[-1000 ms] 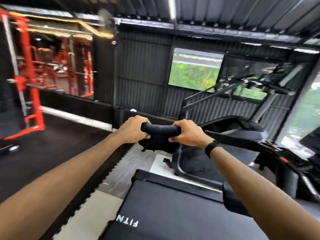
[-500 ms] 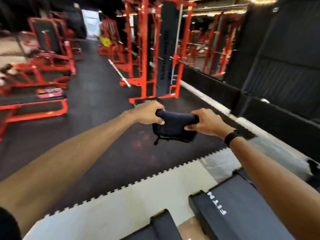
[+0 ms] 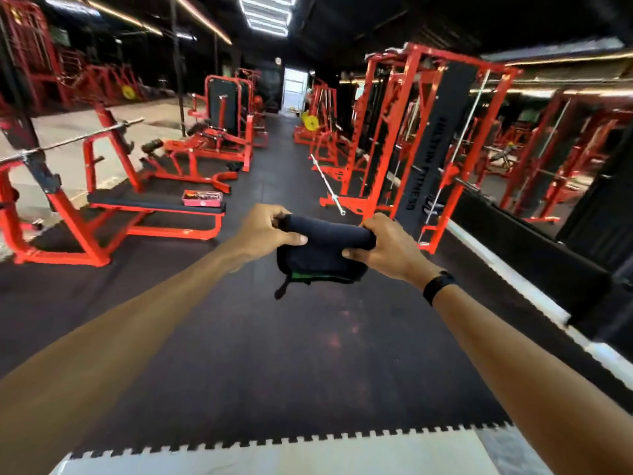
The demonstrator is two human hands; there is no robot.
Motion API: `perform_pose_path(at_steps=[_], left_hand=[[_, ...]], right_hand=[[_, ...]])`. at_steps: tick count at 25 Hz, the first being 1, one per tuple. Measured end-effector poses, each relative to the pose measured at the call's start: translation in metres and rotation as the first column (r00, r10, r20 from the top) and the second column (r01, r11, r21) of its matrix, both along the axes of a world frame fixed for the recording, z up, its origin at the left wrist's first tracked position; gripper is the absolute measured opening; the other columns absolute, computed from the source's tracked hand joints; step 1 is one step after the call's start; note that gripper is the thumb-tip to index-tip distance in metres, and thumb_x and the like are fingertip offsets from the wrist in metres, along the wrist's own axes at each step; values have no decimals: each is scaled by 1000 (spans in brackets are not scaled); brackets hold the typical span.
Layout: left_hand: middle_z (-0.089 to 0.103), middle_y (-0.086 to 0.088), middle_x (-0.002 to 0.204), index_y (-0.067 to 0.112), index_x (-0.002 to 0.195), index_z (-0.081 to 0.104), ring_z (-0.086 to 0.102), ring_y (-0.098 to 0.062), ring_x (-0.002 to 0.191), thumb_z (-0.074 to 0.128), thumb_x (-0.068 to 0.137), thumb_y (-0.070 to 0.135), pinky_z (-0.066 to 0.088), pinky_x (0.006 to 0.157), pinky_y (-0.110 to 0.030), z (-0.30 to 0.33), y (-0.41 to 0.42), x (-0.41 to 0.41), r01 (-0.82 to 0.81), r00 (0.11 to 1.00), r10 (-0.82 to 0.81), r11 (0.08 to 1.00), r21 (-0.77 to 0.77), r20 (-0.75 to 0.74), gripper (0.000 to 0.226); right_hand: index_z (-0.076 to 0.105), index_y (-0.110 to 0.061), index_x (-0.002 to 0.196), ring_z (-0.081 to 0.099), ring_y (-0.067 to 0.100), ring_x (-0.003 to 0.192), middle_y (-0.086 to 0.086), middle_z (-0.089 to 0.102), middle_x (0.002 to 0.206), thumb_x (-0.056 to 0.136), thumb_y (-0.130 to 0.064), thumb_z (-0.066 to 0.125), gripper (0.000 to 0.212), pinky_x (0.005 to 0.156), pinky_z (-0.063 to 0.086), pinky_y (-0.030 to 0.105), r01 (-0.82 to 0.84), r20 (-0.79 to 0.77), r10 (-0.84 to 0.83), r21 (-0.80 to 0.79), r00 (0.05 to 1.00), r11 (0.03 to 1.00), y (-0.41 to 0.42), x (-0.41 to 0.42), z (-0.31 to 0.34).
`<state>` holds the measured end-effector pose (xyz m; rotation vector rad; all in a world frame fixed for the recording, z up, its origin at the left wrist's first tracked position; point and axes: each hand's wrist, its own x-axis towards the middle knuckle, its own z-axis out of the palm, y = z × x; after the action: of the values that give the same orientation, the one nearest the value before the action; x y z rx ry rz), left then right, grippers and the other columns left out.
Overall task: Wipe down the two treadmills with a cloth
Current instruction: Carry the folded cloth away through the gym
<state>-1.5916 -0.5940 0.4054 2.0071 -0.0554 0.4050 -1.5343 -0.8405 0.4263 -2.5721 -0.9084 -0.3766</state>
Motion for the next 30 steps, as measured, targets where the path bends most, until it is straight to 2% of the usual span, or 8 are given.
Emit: perform_pose_path(at_steps=[3,7,10,14,16,21,25,30], left_hand=[[73,-18,92,2,92,70,63,-15,80,83,75,5,54,79,-36,13,46,38,-58,998,61,995,-79,35,22],[73,1,85,17,88,69,67,-4,76,81,78,5,52,67,-15,31,97,93,-60,995,69,990,-126,71,19],[75,-4,91,14,93,71,70,-8,81,81,78,6,54,71,-20,22,125,130,-85,992,96,987,-135,78,20],[76,-10,96,9,99,72,72,-22,92,82,79,11,59,83,-37,-10,165,170,-112,989,122,986,-120,78,22],[76,-8,97,9,103,72,73,-21,94,82,79,12,60,85,-36,-29,189,192,-139,987,146,985,-99,68,27],[74,-11,88,9,91,69,68,-16,79,83,77,9,57,76,-36,-92,247,267,-212,972,210,977,7,108,20],[67,2,75,7,91,66,61,5,63,79,78,-1,47,59,-11,-177,290,373,-187,972,179,981,46,153,20],[56,18,51,19,73,59,50,8,48,80,76,-2,38,52,-10,-199,351,491,-176,984,168,969,173,60,31]], right_hand=[[61,-14,94,58,25,90,1,62,93,80,-45,78,38,76,47,43,-26,-25,27,40,999,999,55,53,13],[59,-15,88,62,23,80,0,65,84,79,-44,79,36,73,52,47,-52,-85,66,159,994,986,112,118,15],[60,-15,90,62,22,81,1,65,85,79,-41,80,34,71,52,44,-79,-106,98,166,990,983,142,161,10],[52,-27,79,55,8,70,-11,57,76,81,-33,82,30,60,37,26,-137,-127,160,168,979,976,182,210,-8],[52,-26,78,53,6,69,-10,57,76,80,-31,82,31,59,35,24,-183,-133,205,158,970,970,208,239,-27],[56,-18,87,56,15,75,-5,59,82,83,-40,79,32,59,37,28,-302,-76,303,26,950,953,269,327,-83],[44,-30,73,52,9,70,-11,53,76,85,-41,76,36,56,33,30,-347,-5,347,-40,938,937,312,441,-172],[50,-18,73,56,25,77,1,58,78,81,-39,80,38,60,38,35,-377,-87,370,-87,925,922,389,581,-192]])
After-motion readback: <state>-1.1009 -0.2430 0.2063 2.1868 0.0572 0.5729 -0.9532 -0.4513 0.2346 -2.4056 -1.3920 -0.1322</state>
